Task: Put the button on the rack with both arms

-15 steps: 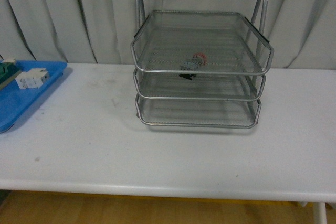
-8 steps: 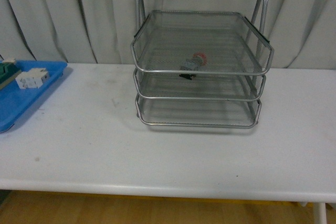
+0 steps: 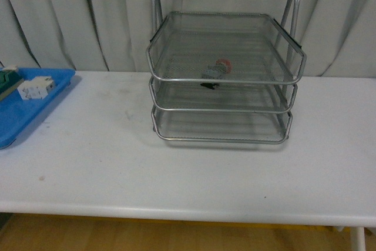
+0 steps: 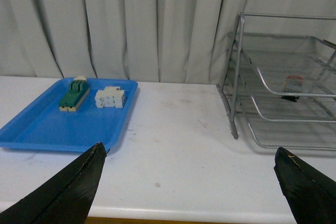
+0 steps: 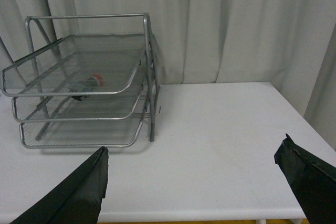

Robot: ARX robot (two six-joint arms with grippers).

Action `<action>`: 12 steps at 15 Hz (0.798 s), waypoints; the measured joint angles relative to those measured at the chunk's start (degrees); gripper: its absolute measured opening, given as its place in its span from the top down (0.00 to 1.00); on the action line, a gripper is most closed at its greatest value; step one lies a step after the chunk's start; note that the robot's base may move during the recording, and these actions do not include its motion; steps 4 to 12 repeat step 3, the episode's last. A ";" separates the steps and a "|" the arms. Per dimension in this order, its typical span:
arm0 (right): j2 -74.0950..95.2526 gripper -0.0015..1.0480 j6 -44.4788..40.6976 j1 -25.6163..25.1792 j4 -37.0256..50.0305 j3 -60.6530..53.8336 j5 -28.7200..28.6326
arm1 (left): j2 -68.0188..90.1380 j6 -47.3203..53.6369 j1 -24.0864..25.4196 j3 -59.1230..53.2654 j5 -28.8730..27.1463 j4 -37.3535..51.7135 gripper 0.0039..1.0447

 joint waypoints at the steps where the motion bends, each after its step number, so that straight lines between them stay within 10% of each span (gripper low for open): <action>1: 0.00 0.06 0.00 0.00 0.00 0.00 0.00 | 0.00 0.00 0.00 0.00 0.00 0.00 0.06; 12: 0.00 0.06 0.00 0.00 0.00 0.00 0.00 | 0.00 0.00 0.00 0.00 0.00 0.00 0.06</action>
